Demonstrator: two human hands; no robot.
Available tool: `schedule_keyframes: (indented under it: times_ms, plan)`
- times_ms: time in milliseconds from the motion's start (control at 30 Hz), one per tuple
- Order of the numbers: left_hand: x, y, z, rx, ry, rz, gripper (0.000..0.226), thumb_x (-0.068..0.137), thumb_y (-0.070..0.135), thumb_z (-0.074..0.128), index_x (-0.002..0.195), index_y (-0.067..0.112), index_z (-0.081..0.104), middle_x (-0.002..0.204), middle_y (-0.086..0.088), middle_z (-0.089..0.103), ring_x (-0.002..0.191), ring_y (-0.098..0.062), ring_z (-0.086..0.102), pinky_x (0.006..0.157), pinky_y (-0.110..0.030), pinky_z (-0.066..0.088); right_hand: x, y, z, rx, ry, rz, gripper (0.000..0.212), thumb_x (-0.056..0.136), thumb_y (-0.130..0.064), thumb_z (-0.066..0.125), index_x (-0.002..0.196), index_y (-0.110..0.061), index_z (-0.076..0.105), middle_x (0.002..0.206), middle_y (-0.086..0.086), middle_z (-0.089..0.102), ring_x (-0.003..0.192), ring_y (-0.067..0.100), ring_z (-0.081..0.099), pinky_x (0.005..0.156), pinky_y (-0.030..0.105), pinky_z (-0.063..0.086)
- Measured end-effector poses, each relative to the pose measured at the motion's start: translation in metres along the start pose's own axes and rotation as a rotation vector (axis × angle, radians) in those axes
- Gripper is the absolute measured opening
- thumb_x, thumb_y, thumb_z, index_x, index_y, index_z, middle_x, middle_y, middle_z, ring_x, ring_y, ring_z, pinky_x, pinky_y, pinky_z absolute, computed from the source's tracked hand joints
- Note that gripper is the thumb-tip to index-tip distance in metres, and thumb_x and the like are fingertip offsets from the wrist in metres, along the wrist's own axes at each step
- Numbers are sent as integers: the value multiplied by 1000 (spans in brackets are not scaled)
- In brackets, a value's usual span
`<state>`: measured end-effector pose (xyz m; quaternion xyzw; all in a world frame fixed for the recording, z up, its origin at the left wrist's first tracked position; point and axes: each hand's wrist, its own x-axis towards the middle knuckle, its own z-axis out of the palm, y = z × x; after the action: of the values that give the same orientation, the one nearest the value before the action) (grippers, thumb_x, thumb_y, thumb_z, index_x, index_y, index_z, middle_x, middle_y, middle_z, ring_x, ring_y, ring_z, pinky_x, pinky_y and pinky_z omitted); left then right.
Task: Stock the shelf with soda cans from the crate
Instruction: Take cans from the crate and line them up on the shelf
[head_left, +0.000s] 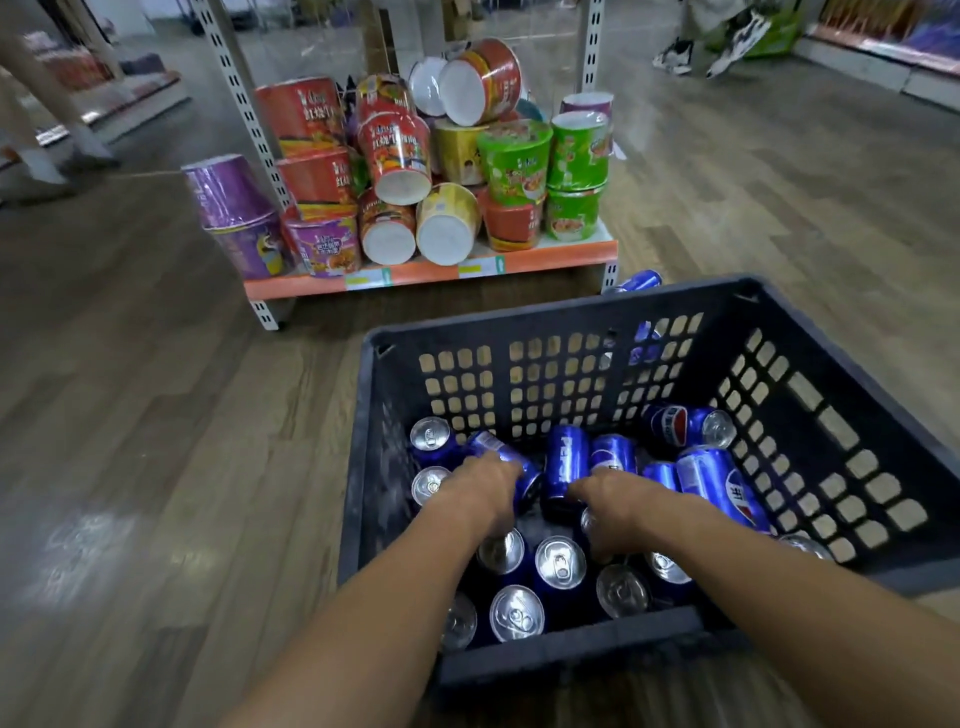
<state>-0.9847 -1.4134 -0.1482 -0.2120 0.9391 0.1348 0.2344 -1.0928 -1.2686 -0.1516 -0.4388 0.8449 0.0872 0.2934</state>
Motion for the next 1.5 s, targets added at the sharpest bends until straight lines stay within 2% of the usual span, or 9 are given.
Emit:
schedule_keyframes:
  times_ms: [200,533,633,700,867,1000,1133,1267,1500]
  plan:
    - [6,-12,6,60,-65,31,75,90,5,66,152,29,32,148,-9,35,133,-32,39,107,-44,43,6,3,8,-68,-24,-12,47,85,-25,67,129,-19,51,126,7,52,109,24,57,80,31,49]
    - [13,-14,17,333,68,101,67,91,1,63,147,19,32,135,-12,46,116,-29,49,94,-38,43,11,-1,7,-151,-123,0,57,83,-36,69,132,-16,48,126,8,56,111,27,59,89,36,54]
    - [15,-14,15,415,87,125,66,91,3,64,146,23,34,133,-10,49,115,-28,51,98,-38,39,12,-4,8,-112,-157,7,69,84,-32,70,144,-17,37,129,10,55,112,29,60,86,34,53]
    - [15,-15,14,431,95,134,65,91,4,65,145,25,36,130,-9,51,113,-28,53,103,-39,36,13,-4,8,-83,-181,2,67,86,-26,68,145,-17,37,129,10,56,111,27,61,83,32,52]
    - [12,-21,9,291,83,120,62,92,3,65,145,25,41,129,-8,53,113,-29,55,100,-39,40,12,0,6,3,-117,10,49,78,-30,73,122,-18,54,105,2,55,91,21,56,72,29,49]
    - [7,-24,2,144,65,106,68,87,-2,66,145,26,43,131,-7,51,116,-31,56,94,-38,45,7,6,-4,160,-19,58,67,72,-40,79,131,-24,51,113,2,61,100,22,62,77,29,54]
    - [5,-27,-8,9,35,80,75,81,4,75,145,28,43,133,-3,49,119,-29,55,96,-38,50,-1,7,-12,319,70,53,66,70,-38,79,127,-24,48,94,-3,58,72,13,57,58,24,47]
    - [0,-28,-13,-87,85,56,79,75,8,83,141,30,47,131,-3,52,116,-26,56,95,-37,53,-9,6,-19,374,128,66,67,66,-43,80,117,-19,44,100,0,58,87,18,59,61,25,45]
    - [-9,-23,-31,-180,115,84,85,71,17,89,143,30,46,134,1,50,119,-21,53,89,-28,50,-22,7,-28,423,206,37,72,63,-46,78,120,-20,43,92,-4,59,81,12,60,61,25,48]
